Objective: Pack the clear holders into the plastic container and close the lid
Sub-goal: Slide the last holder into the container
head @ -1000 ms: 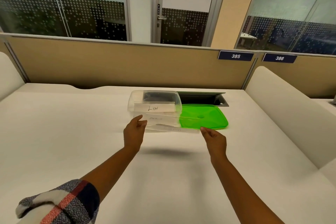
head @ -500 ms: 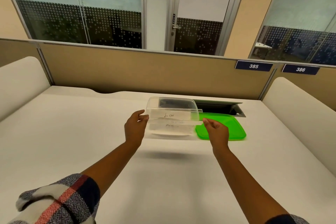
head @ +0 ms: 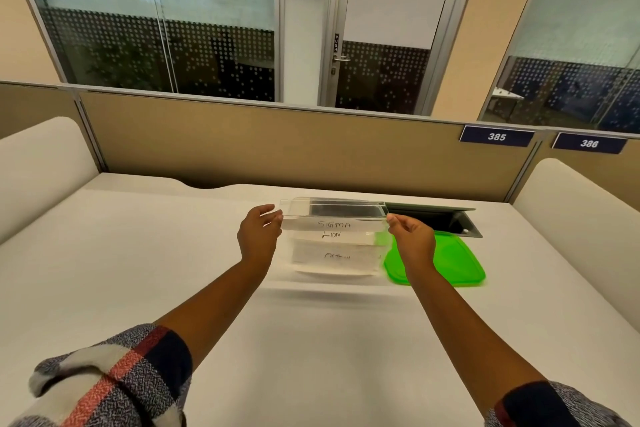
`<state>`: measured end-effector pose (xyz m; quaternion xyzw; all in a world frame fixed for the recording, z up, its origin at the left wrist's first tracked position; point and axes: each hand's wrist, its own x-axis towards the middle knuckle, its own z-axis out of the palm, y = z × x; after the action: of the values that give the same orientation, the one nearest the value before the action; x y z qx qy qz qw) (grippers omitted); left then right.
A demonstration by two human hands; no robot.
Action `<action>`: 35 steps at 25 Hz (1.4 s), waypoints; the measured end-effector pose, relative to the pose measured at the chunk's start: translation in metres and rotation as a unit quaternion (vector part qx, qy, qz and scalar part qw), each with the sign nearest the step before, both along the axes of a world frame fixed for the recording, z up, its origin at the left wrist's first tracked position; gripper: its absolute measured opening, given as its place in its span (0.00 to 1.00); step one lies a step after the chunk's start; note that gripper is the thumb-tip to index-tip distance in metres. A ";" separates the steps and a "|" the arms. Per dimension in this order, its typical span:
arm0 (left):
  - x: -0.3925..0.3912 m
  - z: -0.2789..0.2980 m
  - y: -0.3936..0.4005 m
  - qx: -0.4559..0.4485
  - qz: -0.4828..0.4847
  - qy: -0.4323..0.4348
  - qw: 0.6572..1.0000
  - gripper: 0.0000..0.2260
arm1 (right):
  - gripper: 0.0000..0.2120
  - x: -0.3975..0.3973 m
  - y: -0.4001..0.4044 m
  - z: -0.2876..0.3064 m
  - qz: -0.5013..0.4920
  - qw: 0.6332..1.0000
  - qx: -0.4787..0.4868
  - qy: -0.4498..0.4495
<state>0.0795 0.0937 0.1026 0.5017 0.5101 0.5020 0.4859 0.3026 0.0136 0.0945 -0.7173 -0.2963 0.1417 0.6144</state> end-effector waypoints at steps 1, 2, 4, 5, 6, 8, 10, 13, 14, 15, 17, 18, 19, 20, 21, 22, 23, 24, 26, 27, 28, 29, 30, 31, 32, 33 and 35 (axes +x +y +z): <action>0.003 0.000 0.005 -0.005 0.003 0.001 1.000 0.13 | 0.12 0.002 0.003 -0.001 -0.001 1.000 -0.004 0.001; 0.005 -0.001 0.009 -0.016 0.009 0.003 1.000 0.12 | 0.12 0.004 0.006 -0.003 -0.002 1.000 -0.010 0.001; 0.010 -0.005 0.017 -0.058 0.030 -0.012 0.998 0.11 | 0.11 0.006 0.011 -0.007 -0.002 1.000 -0.027 0.001; 0.013 -0.007 0.021 -0.083 0.035 -0.028 0.995 0.10 | 0.11 0.008 0.014 -0.009 -0.002 0.999 -0.035 0.001; 0.015 -0.010 0.024 -0.108 0.038 -0.046 0.992 0.10 | 0.11 0.009 0.016 -0.012 -0.004 0.999 -0.041 0.001; 0.018 -0.015 0.029 -0.154 0.039 -0.075 0.984 0.10 | 0.11 0.012 0.019 -0.015 -0.012 0.999 -0.051 -0.001; 0.020 -0.018 0.032 -0.188 0.030 -0.084 0.978 0.11 | 0.12 0.015 0.021 -0.017 -0.022 0.998 -0.061 -0.015; 0.023 -0.019 0.034 -0.205 0.016 -0.084 0.975 0.12 | 0.12 0.018 0.024 -0.017 -0.030 0.997 -0.066 -0.032; 0.023 -0.018 0.034 -0.205 0.014 -0.091 0.975 0.12 | 0.12 0.020 0.025 -0.017 -0.027 0.997 -0.066 -0.036; 0.024 -0.018 0.033 -0.201 0.011 -0.095 0.975 0.12 | 0.12 0.021 0.026 -0.017 -0.024 0.997 -0.065 -0.040; 0.026 -0.016 0.032 -0.183 -0.002 -0.084 0.980 0.14 | 0.11 0.023 0.027 -0.016 -0.010 0.997 -0.059 -0.042; 0.028 -0.015 0.031 -0.171 -0.011 -0.073 0.982 0.14 | 0.11 0.024 0.028 -0.015 -0.003 0.998 -0.053 -0.040; 0.029 -0.014 0.030 -0.160 -0.020 -0.064 0.985 0.14 | 0.10 0.025 0.029 -0.015 0.002 0.998 -0.048 -0.038; 0.030 -0.013 0.030 -0.150 -0.028 -0.055 0.987 0.15 | 0.09 0.026 0.030 -0.014 0.004 0.998 -0.045 -0.037; 0.031 -0.012 0.030 -0.144 -0.033 -0.047 0.988 0.15 | 0.09 0.026 0.031 -0.015 0.003 0.998 -0.045 -0.038; 0.031 -0.012 0.031 -0.139 -0.037 -0.040 0.989 0.15 | 0.09 0.026 0.031 -0.015 0.002 0.998 -0.047 -0.039; 0.030 -0.012 0.032 -0.134 -0.040 -0.033 0.990 0.15 | 0.09 0.026 0.032 -0.016 0.002 0.998 -0.052 -0.039; 0.030 -0.012 0.033 -0.130 -0.042 -0.025 0.990 0.15 | 0.09 0.026 0.032 -0.017 0.004 0.997 -0.058 -0.040; 0.031 -0.014 0.035 -0.128 -0.045 -0.008 0.991 0.15 | 0.10 0.026 0.031 -0.019 0.013 0.996 -0.074 -0.044; 0.032 -0.015 0.036 -0.128 -0.049 0.001 0.991 0.15 | 0.11 0.027 0.031 -0.020 0.017 0.995 -0.083 -0.047; 0.032 -0.016 0.036 -0.128 -0.055 0.013 0.990 0.15 | 0.12 0.027 0.030 -0.022 0.020 0.994 -0.096 -0.055; 0.035 -0.019 0.039 -0.129 -0.063 0.028 0.989 0.15 | 0.14 0.028 0.032 -0.023 0.020 0.991 -0.112 -0.071; 0.037 -0.023 0.043 -0.130 -0.070 0.047 0.988 0.16 | 0.14 0.030 0.035 -0.026 0.019 0.987 -0.131 -0.090; 0.036 -0.027 0.043 -0.128 -0.073 0.068 0.987 0.16 | 0.15 0.030 0.034 -0.027 0.022 0.984 -0.145 -0.102; 0.034 -0.030 0.043 -0.126 -0.075 0.089 0.985 0.16 | 0.15 0.030 0.034 -0.029 0.027 0.982 -0.155 -0.107; 0.033 -0.033 0.043 -0.123 -0.078 0.107 0.984 0.16 | 0.16 0.030 0.033 -0.031 0.035 0.981 -0.161 -0.107; 0.030 -0.038 0.043 -0.120 -0.073 0.127 0.982 0.15 | 0.16 0.029 0.033 -0.035 0.046 0.980 -0.163 -0.105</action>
<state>0.1093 0.1370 0.0646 0.5351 0.5861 0.3327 0.5094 0.3319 0.0466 0.0590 -0.8041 -0.3651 0.1402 0.4478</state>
